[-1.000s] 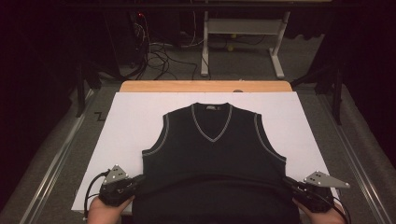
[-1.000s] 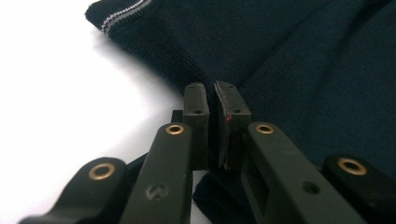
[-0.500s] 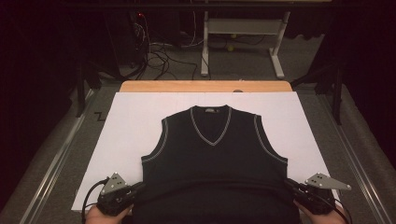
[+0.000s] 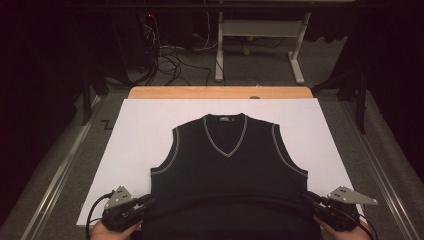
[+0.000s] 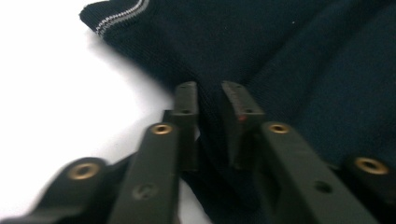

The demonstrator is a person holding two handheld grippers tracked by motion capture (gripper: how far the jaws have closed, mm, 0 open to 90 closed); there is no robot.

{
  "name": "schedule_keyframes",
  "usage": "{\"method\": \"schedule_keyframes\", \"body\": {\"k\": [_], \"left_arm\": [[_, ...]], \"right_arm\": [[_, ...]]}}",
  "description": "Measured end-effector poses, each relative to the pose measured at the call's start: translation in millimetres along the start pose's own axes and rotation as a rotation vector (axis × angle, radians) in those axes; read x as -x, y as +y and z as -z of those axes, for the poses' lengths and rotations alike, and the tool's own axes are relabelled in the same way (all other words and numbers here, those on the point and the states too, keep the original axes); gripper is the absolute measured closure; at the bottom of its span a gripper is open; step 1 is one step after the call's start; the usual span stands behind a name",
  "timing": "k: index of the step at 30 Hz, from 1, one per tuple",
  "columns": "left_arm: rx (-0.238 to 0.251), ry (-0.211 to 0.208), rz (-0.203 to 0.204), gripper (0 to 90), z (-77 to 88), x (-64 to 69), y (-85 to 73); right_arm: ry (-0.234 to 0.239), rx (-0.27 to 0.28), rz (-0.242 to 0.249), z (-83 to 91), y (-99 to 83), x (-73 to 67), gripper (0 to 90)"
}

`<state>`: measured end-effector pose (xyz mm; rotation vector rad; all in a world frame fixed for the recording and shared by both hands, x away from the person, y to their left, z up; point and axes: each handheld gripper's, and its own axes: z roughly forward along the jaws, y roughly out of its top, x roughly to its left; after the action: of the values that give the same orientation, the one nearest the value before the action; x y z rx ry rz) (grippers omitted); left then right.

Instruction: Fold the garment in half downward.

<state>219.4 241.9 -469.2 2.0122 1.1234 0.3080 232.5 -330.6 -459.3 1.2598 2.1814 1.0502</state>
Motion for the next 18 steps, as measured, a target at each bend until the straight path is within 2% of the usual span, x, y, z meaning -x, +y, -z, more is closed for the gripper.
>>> {"method": "schedule_keyframes", "body": {"k": [2, 5, 7, 8, 14, 15, 16, 18], "left_arm": [[0.028, 0.035, 0.027, 50.1, 2.4, -2.8, 0.6], [0.098, 0.046, 0.072, 45.0, 7.0, -10.1, 0.1], [0.125, 0.056, 0.098, 41.1, 7.5, -16.1, -0.2], [0.125, 0.056, 0.098, 40.5, 7.5, -16.1, -0.2], [0.149, 0.052, 0.114, 35.5, 4.4, -27.0, 11.4], [0.155, 0.052, 0.112, 35.5, 3.8, -28.1, 14.9], [0.154, 0.048, 0.116, 29.6, 2.9, -29.7, 20.2], [0.164, 0.033, 0.121, 27.4, 0.4, -34.0, 30.8]], "right_arm": [[0.000, 0.022, -0.004, 1.1, 0.6, 0.1, 68.8], [-0.013, 0.065, -0.011, 2.6, 1.7, 1.3, 57.6], [-0.013, 0.100, -0.039, 2.8, 2.5, 4.2, 47.4], [-0.013, 0.100, -0.039, 2.8, 2.5, 4.2, 47.4], [-0.025, 0.167, -0.050, -0.3, 9.7, 7.7, 32.2], [-0.025, 0.167, -0.050, -0.3, 9.7, 7.7, 32.2], [-0.017, 0.182, -0.054, -5.6, 16.2, 10.3, 26.9], [-0.016, 0.180, -0.058, -7.4, 18.8, 10.8, 25.6]]}}
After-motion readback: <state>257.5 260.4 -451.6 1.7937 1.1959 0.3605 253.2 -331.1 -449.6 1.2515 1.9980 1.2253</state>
